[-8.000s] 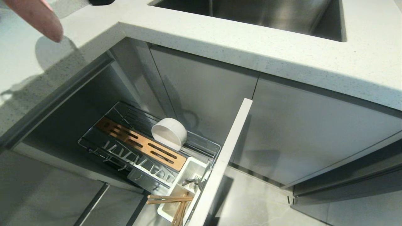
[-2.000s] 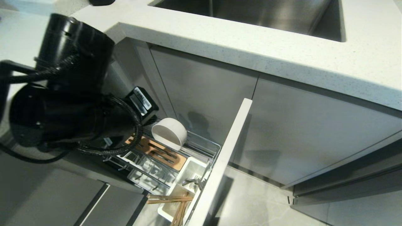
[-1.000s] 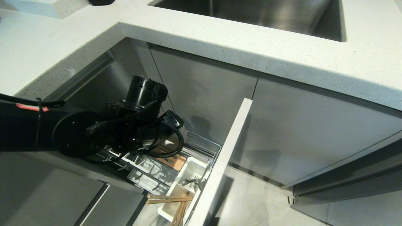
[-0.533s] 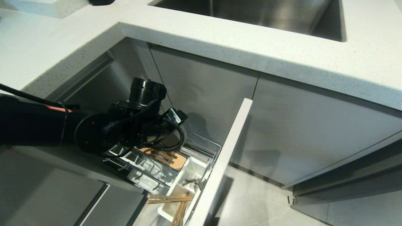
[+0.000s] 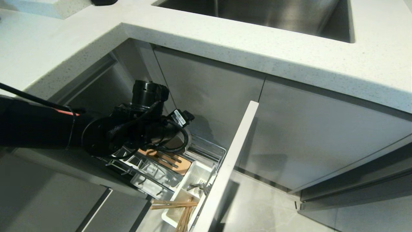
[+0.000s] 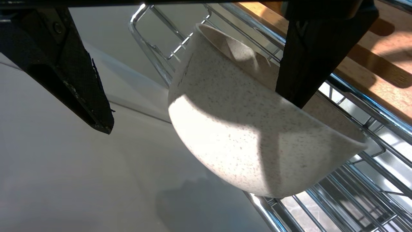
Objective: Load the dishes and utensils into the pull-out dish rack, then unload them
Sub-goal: Take the bowl out of the cupboard
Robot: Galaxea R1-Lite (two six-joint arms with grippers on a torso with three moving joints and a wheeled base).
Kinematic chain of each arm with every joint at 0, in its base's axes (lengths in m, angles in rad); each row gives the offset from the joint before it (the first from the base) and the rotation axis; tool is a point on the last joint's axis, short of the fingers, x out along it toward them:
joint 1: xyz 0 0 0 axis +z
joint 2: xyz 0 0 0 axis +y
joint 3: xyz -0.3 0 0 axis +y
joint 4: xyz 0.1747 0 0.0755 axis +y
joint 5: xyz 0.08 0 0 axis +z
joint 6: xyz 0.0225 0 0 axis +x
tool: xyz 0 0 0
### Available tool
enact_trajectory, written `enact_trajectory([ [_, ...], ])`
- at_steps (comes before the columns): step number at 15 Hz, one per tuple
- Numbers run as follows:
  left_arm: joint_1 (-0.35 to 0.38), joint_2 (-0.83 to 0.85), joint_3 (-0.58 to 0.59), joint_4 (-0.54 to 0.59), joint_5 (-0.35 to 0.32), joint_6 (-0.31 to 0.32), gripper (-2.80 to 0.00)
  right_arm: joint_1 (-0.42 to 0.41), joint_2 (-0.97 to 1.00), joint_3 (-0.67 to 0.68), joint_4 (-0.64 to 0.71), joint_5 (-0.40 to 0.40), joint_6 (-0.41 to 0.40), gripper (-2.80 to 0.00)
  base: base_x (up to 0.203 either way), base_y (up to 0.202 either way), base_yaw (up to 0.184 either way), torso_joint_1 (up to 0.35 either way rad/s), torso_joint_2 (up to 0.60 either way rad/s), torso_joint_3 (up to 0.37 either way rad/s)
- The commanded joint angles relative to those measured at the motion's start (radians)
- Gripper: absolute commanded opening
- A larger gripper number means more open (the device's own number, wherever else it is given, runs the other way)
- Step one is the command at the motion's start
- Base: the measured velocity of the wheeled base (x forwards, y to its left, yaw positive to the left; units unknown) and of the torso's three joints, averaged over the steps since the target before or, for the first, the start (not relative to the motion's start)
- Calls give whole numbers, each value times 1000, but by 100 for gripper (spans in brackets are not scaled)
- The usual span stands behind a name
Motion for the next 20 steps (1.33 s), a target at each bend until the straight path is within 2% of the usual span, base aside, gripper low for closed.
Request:
enact_trajectory([
  [1, 0, 1, -1, -2, 1, -5, -280, 1, 0, 2, 0, 0, 0, -280, 0, 0, 0, 0, 0, 0],
  [14, -6, -26, 7, -2, 1, 3, -280, 0, 0, 2, 0, 0, 0, -280, 0, 0, 0, 0, 0, 0],
  [18, -19, -113, 9, 6, -10, -3, -280, 0, 0, 2, -2, 0, 0, -280, 0, 0, 0, 0, 0, 0],
  [20, -22, -183, 12, 11, -42, -8, -280, 0, 0, 2, 0, 0, 0, -280, 0, 0, 0, 0, 0, 0],
])
